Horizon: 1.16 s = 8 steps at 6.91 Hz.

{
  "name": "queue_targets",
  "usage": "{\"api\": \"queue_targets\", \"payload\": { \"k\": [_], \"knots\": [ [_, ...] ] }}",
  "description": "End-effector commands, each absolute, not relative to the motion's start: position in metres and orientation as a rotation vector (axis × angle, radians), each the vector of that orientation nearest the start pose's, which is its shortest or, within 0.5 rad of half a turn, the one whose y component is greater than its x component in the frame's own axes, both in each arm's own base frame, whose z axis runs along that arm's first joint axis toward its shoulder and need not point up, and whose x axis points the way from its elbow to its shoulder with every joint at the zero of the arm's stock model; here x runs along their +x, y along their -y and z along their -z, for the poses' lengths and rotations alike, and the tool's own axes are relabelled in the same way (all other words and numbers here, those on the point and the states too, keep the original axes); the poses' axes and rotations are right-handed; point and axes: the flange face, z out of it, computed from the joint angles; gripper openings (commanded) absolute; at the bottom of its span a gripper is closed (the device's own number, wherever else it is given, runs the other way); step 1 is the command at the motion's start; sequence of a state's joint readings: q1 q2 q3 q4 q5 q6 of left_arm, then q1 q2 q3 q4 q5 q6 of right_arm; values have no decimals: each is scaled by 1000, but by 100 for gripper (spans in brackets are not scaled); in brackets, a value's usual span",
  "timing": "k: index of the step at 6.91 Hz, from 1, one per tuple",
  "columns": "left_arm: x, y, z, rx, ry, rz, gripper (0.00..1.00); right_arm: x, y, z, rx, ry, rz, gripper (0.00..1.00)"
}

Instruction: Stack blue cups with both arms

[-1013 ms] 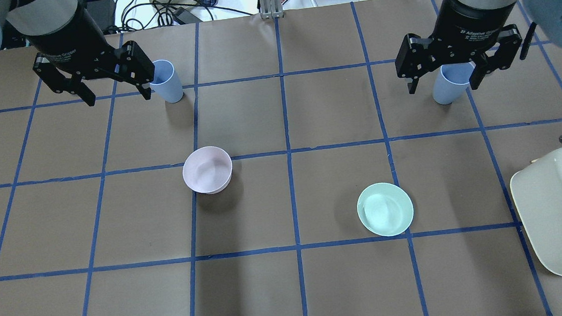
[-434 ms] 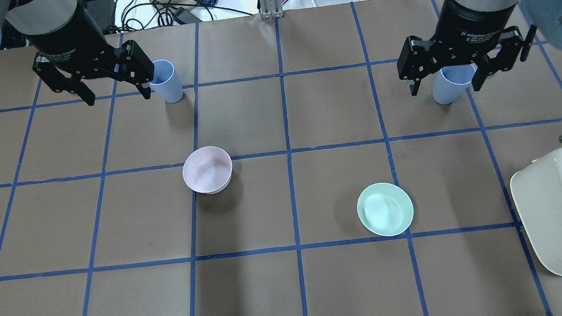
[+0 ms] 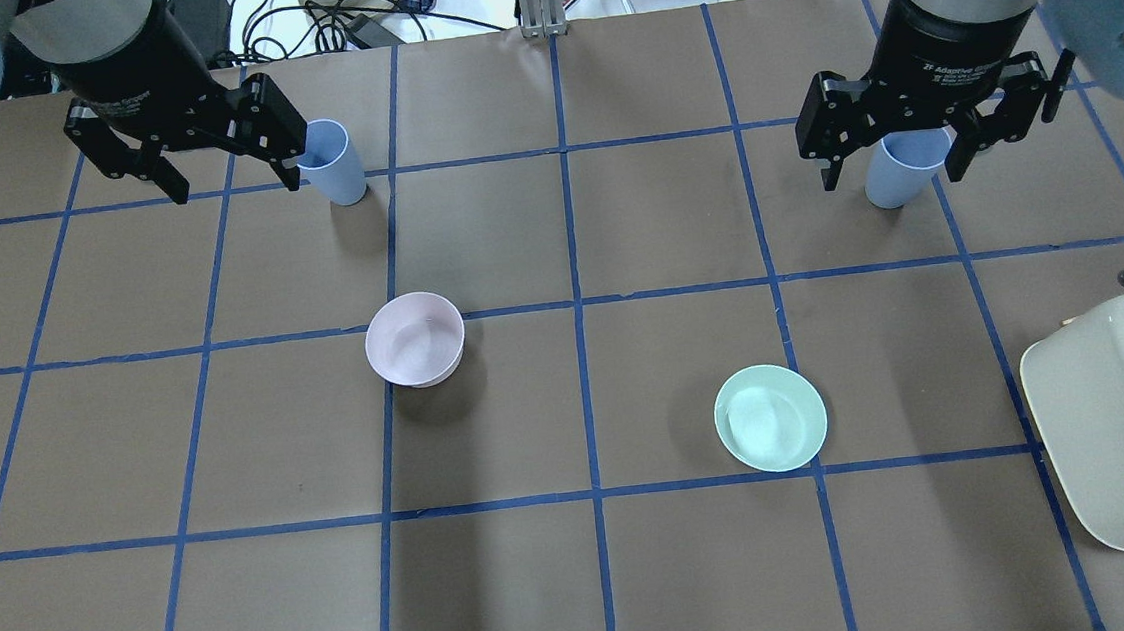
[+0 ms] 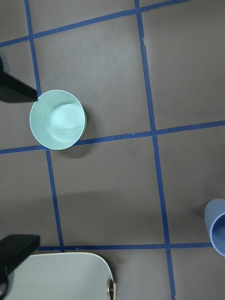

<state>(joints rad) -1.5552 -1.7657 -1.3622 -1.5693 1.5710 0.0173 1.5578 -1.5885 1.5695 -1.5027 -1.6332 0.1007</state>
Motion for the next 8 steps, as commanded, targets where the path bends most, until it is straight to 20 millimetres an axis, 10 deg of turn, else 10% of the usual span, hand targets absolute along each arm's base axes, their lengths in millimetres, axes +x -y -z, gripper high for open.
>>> {"api": "queue_targets", "payload": {
  "k": [1,3,5,8],
  "knots": [
    [-123,687,-412,15,-3144,75,100,117,486,-492,182,-3200,-60,100],
    [-122,749,-319,31,-3137,86,100,71,506,-479,309,-3173,-106,100],
    [-121,754,-286,28,-3128,45,100,4,546,-450,394,-3168,-59,100],
    [-118,755,-261,26,-3108,-13,0,-67,617,-375,165,-3200,119,100]
  ]
}}
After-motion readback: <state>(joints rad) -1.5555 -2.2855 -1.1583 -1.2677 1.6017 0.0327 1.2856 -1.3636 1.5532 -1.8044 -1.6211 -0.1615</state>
